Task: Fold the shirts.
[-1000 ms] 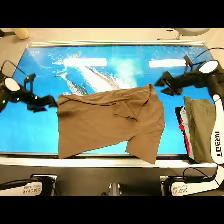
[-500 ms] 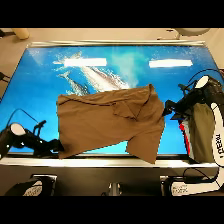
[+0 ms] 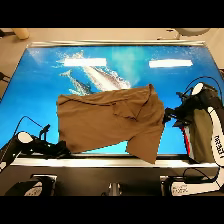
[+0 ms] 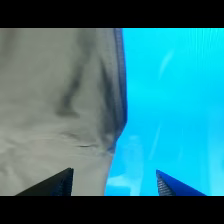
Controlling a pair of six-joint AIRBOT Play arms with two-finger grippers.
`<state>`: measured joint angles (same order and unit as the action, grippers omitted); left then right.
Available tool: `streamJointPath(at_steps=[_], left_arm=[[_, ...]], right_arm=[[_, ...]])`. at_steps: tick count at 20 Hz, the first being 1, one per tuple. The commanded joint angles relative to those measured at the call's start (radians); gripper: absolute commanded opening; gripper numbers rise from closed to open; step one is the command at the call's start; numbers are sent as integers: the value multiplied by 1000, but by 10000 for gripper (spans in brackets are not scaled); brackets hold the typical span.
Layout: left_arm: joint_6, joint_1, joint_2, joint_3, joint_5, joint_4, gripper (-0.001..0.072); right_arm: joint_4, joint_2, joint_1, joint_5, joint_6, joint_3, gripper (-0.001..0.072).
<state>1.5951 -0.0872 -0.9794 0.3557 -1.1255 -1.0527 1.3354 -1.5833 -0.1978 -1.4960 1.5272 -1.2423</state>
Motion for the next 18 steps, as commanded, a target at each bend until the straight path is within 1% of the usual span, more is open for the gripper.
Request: streamJointPath(at_steps=[1, 4, 5, 8, 9, 10, 11, 12, 15, 18], left_arm=[[5, 14, 10, 17, 39, -18, 23], [-3, 14, 45, 53, 23, -21, 22], [-2, 14, 61, 62, 18, -21, 22], [-2, 14, 110, 88, -5, -21, 21], [-2, 14, 122, 93, -11, -21, 20], [-2, 14, 129, 95, -15, -21, 20], [-2, 14, 133, 98, -22, -21, 20], [-2, 14, 134, 100, -27, -24, 20], [-2, 14, 139, 124, -46, -85, 18], [-2, 14, 145, 194, -52, -135, 18]], right_arm=[[-13, -1, 1, 76, -8, 60, 553], [-67, -1, 1, 151, -32, 102, 549], [-89, -1, 1, 177, -35, 112, 527], [-141, -1, 1, 237, -36, 142, 521], [-150, -3, 1, 245, -36, 148, 479], [-158, -8, 1, 241, -35, 148, 295], [-166, -11, 1, 239, -29, 148, 92], [-180, -10, 1, 237, -31, 147, 22], [-189, 16, 1, 196, -80, 121, 20], [-193, 103, 1, 214, -100, 76, 20]])
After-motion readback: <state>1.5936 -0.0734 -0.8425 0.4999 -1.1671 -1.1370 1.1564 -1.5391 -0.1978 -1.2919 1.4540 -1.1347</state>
